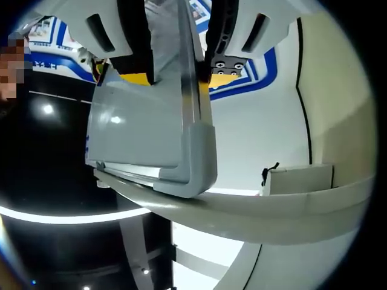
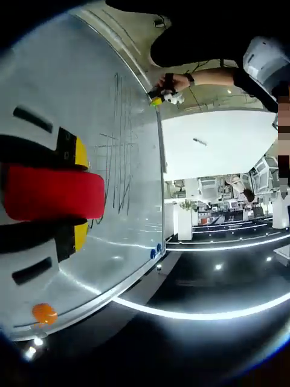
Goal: Wipe the writing off the whiteboard with the eraser
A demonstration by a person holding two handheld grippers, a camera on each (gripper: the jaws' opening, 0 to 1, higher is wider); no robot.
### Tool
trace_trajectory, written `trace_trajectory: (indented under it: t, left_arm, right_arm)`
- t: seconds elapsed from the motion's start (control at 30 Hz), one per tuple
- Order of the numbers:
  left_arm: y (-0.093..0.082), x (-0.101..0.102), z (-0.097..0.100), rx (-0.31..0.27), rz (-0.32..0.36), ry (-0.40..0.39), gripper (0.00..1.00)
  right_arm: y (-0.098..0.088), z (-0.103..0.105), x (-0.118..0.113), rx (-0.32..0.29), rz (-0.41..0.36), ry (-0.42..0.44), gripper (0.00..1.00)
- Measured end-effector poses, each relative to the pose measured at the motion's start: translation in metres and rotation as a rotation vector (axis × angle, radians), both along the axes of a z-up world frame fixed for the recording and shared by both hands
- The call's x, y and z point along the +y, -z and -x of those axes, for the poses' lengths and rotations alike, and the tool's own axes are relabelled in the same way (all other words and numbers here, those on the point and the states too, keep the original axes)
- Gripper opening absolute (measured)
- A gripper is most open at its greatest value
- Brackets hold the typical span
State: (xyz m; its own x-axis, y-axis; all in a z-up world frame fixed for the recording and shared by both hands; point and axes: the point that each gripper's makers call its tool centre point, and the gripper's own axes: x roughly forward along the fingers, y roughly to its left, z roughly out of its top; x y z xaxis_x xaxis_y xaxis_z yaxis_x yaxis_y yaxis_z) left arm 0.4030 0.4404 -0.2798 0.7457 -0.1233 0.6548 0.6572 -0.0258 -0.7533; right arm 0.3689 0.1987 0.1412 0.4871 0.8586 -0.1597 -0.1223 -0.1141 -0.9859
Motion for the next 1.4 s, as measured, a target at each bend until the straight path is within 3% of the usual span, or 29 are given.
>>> trace_trajectory:
  t: [0.03, 0.13, 0.3, 0.43, 0.6, 0.9, 0.93, 1.03, 1.13, 1.4]
  left_arm:
    - [-0.001, -0.001, 0.001, -0.002, 0.0, 0.001, 0.36]
    - [0.0, -0.001, 0.001, -0.003, 0.002, 0.0, 0.36]
    - [0.001, 0.0, -0.001, -0.006, 0.001, -0.003, 0.36]
    - [0.0, -0.003, 0.001, -0.008, 0.005, -0.008, 0.36]
    - [-0.001, -0.004, 0.002, -0.004, 0.001, -0.008, 0.36]
    - [0.0, -0.004, 0.003, -0.001, 0.007, -0.009, 0.36]
    - [0.0, -0.003, 0.003, 0.0, 0.007, -0.009, 0.36]
    - [0.0, -0.003, 0.003, 0.0, 0.008, -0.008, 0.36]
    - [0.0, -0.003, 0.003, 0.002, 0.006, -0.006, 0.36]
    - [-0.001, -0.004, 0.003, 0.003, 0.006, -0.006, 0.35]
  right_arm:
    - [-0.012, 0.0, 0.001, 0.0, -0.049, -0.004, 0.26]
    - [-0.024, 0.0, 0.002, 0.003, -0.077, -0.01, 0.26]
    - [-0.02, 0.0, 0.001, 0.003, -0.111, -0.024, 0.26]
    - [-0.02, 0.0, -0.002, 0.019, -0.181, -0.034, 0.26]
    - [-0.006, 0.001, -0.004, 0.025, -0.176, -0.039, 0.26]
    - [0.074, 0.004, -0.011, 0.046, -0.056, -0.034, 0.26]
    - [0.089, 0.003, -0.013, 0.02, -0.019, -0.03, 0.26]
    - [0.116, 0.004, -0.016, 0.036, 0.009, -0.03, 0.26]
    - [0.132, 0.005, -0.02, 0.045, -0.002, -0.031, 0.26]
    - [0.209, 0.007, -0.032, 0.066, 0.082, -0.028, 0.26]
